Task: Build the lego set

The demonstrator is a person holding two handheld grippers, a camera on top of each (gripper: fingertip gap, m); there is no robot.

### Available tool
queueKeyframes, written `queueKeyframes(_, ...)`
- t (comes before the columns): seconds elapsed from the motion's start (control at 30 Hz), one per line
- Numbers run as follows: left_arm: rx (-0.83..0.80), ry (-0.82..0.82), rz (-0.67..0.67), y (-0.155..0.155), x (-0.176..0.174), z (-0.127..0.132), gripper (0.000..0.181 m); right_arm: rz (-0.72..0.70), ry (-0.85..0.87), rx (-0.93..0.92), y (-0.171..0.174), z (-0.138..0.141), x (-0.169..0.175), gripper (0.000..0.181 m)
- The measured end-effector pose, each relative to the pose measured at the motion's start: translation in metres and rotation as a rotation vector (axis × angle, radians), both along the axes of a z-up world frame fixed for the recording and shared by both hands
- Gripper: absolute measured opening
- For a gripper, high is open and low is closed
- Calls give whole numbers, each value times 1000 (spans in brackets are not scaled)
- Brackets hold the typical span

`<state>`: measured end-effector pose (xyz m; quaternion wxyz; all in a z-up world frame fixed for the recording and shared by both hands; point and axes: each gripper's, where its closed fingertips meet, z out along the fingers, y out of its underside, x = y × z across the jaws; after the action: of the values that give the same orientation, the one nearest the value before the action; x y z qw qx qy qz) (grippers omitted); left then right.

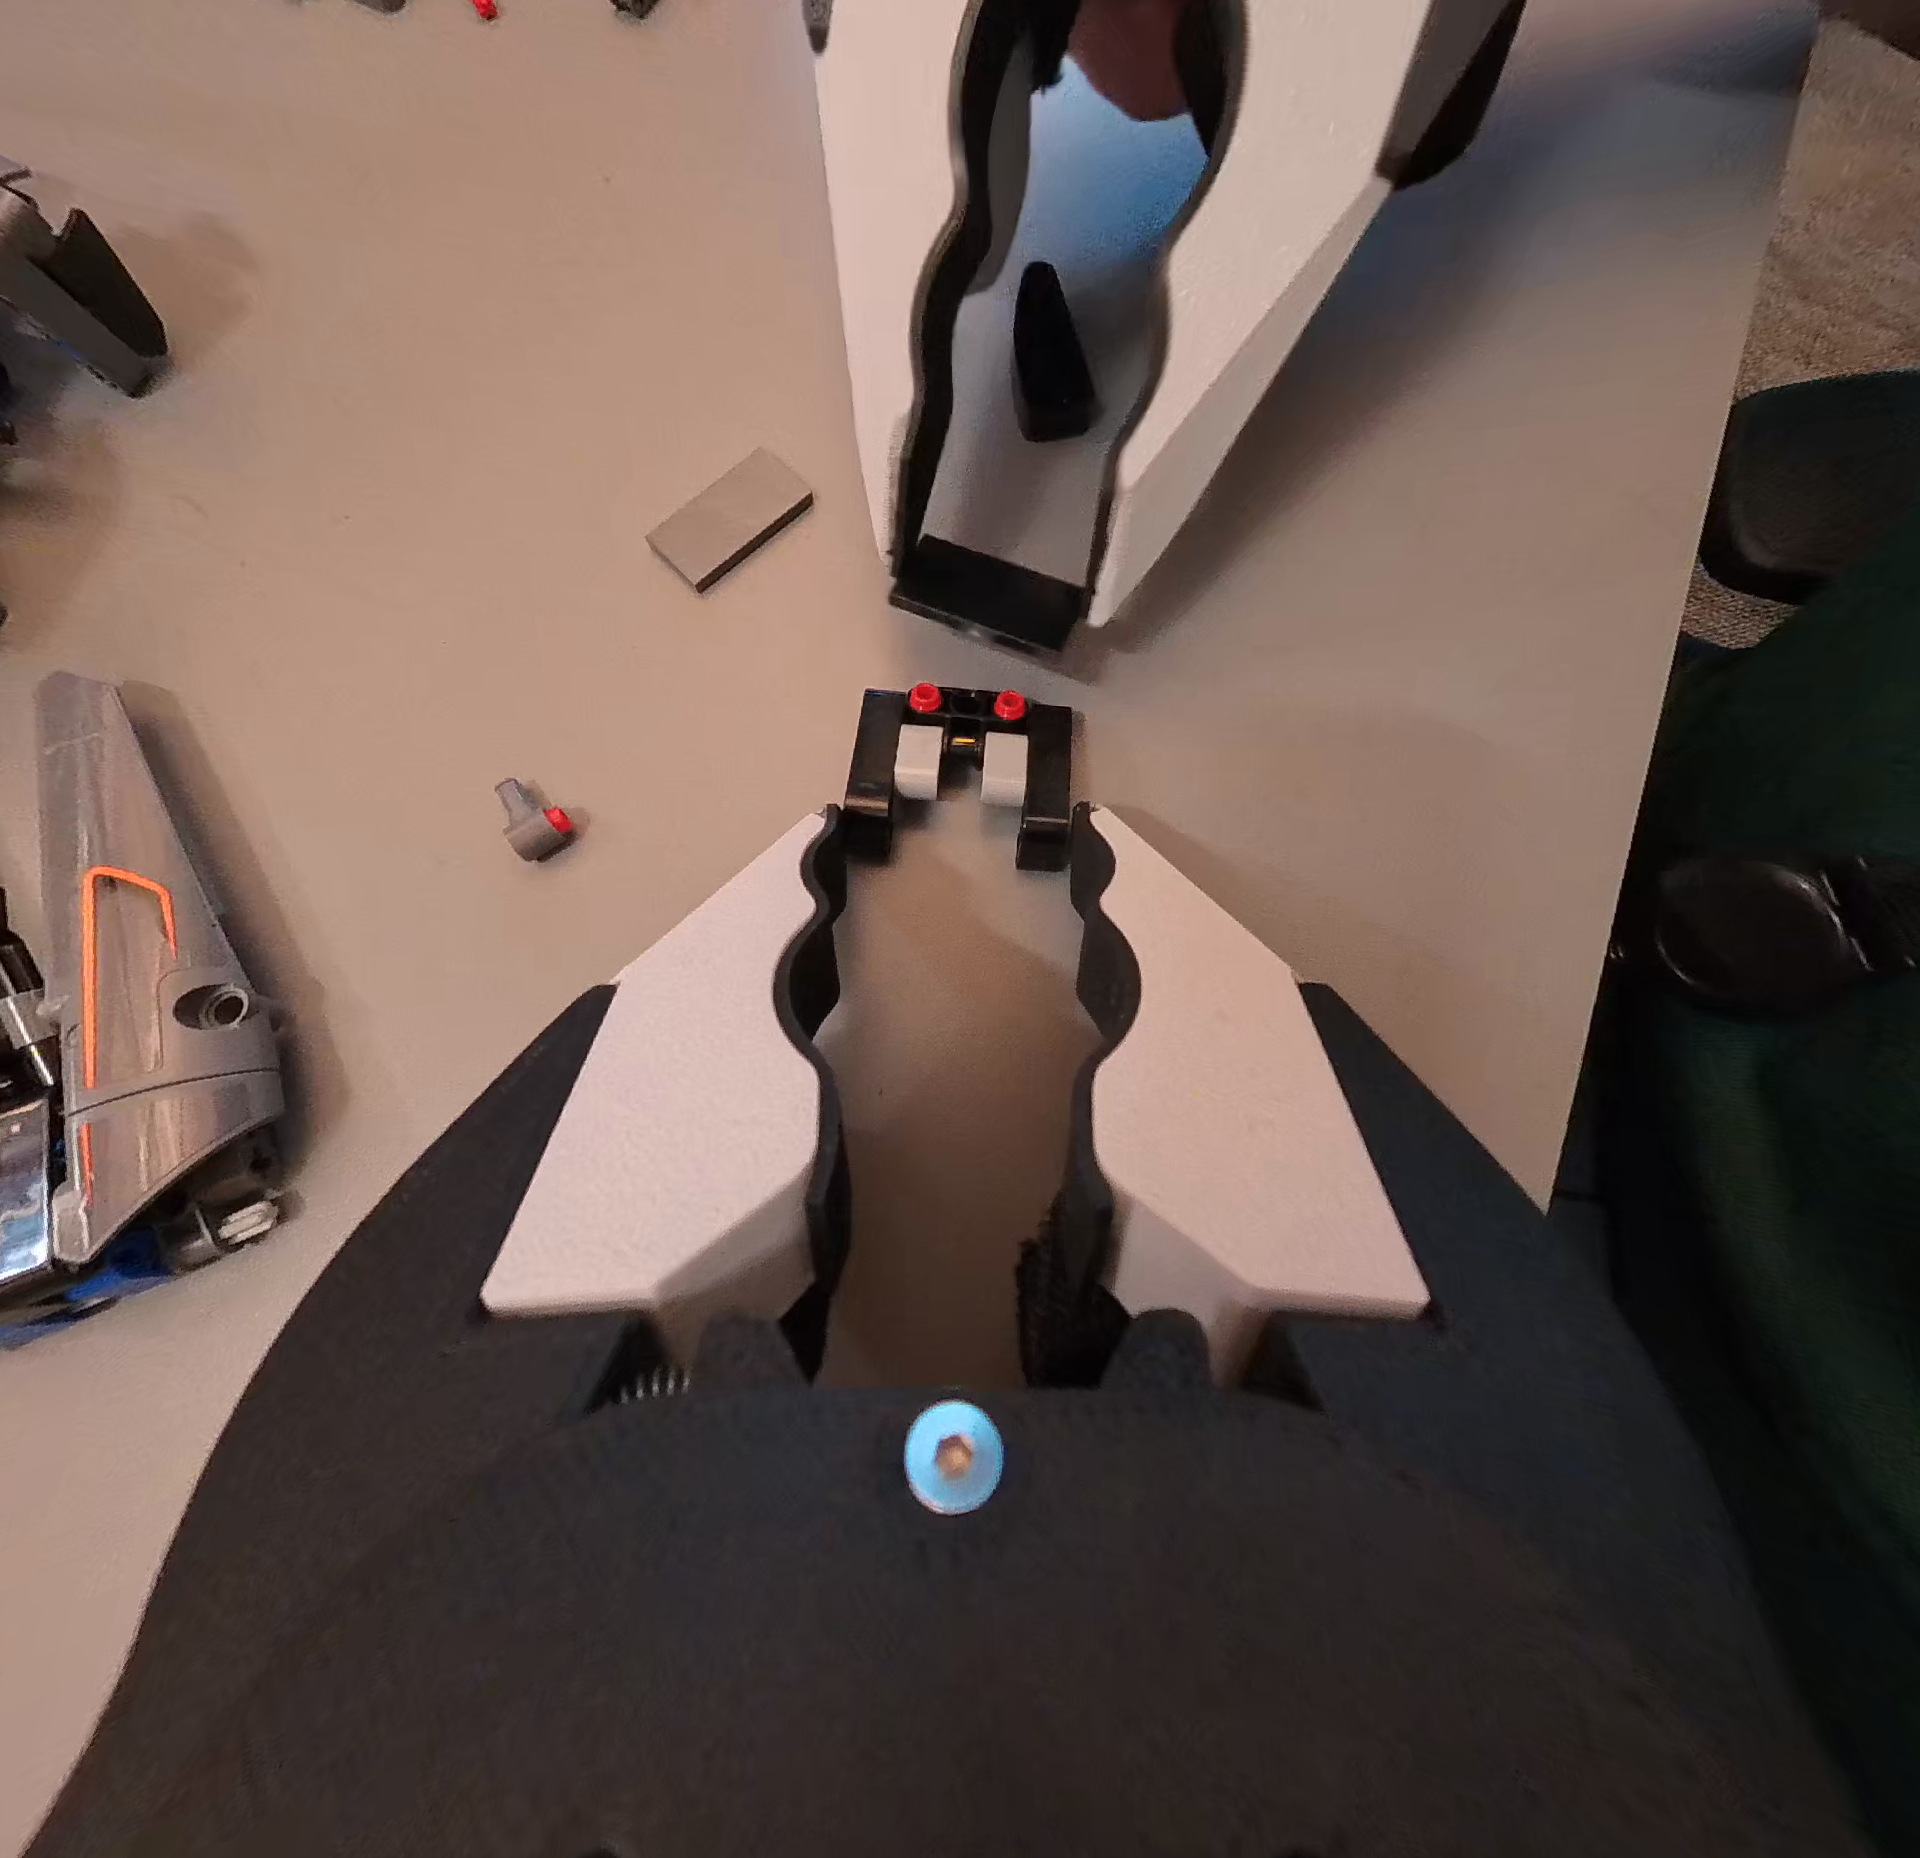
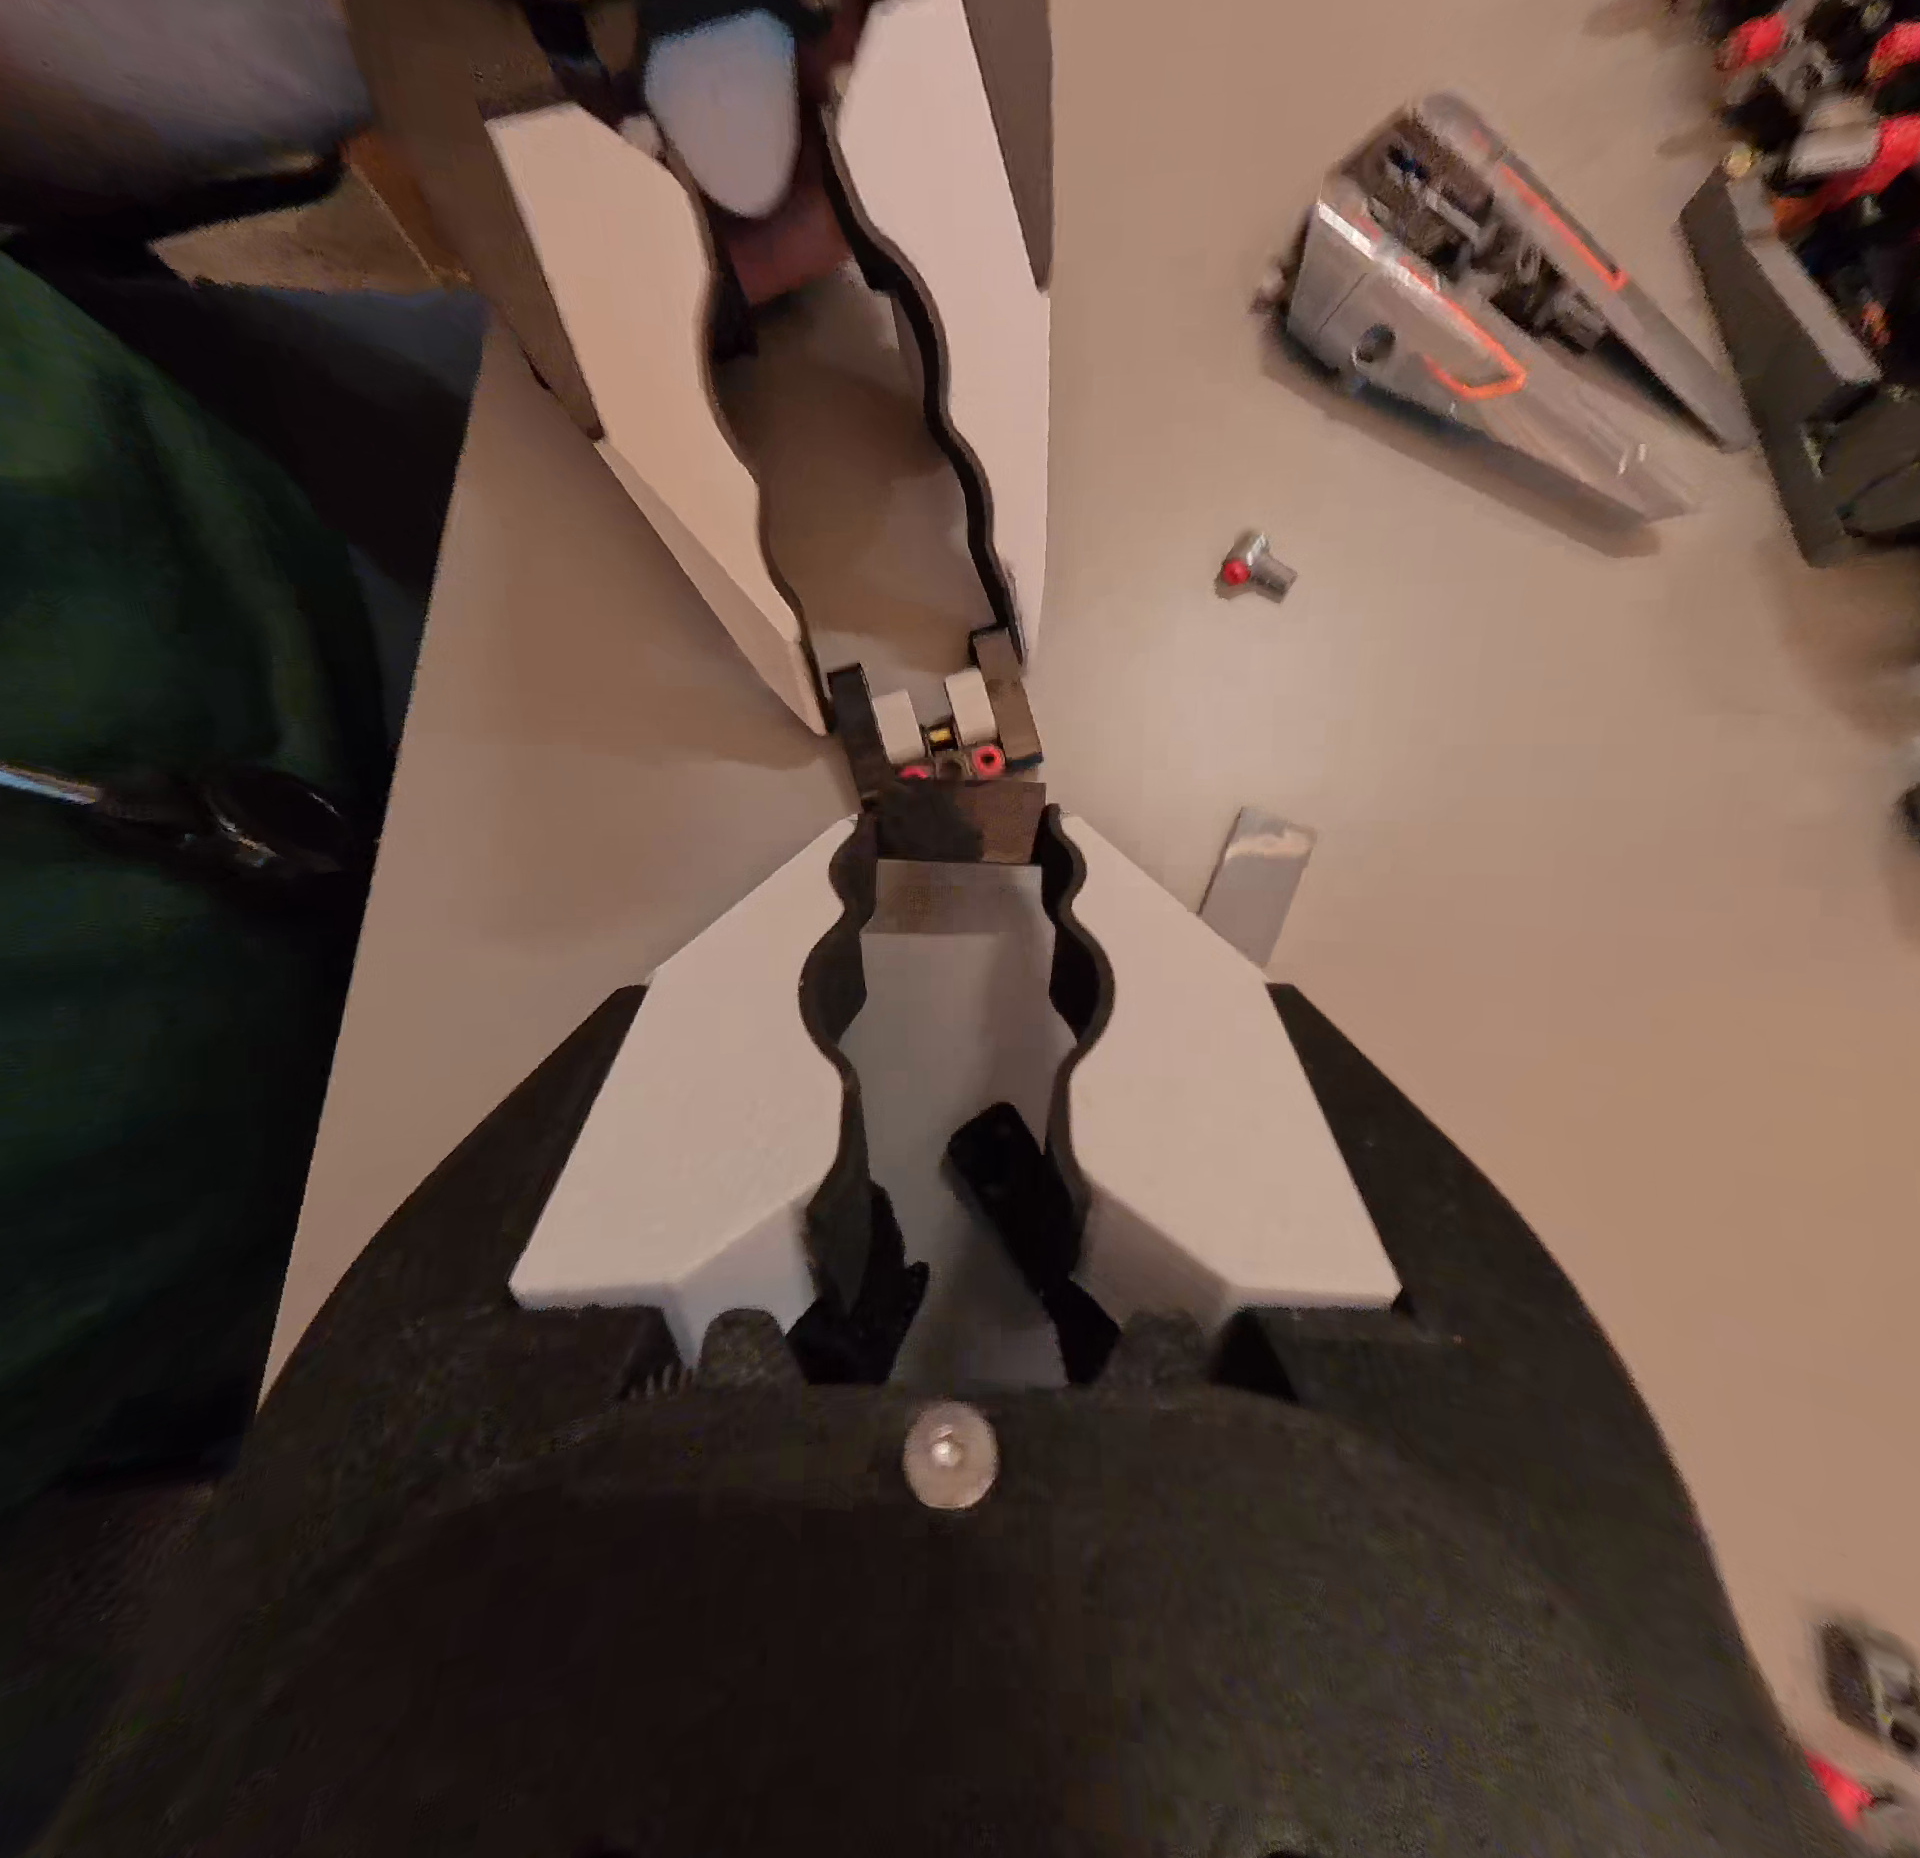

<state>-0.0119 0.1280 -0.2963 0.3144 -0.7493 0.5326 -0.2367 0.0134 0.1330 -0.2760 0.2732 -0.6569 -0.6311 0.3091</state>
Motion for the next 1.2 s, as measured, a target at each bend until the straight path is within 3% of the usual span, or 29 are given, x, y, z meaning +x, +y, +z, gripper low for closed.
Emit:
queueKeyframes(0.03,0,0,0,0,0,0,41,41,29,8,-3,5,-4,30)
queueKeyframes(0.33,-2,0,-11,2,1,0,40,201,8,22,-3,-9,-17,30)
queueKeyframes(0.87,1,2,-29,2,1,0,40,280,53,10,0,-9,-16,30)
queueKeyframes(0.97,87,-33,-27,4,2,12,44,279,54,14,0,-9,-17,30)
queueKeyframes(1.07,208,-43,-108,-5,9,27,40,278,53,9,0,-10,-17,30)
queueKeyframes(1.2,287,74,-215,-10,13,12,35,278,52,3,0,-10,-17,30)
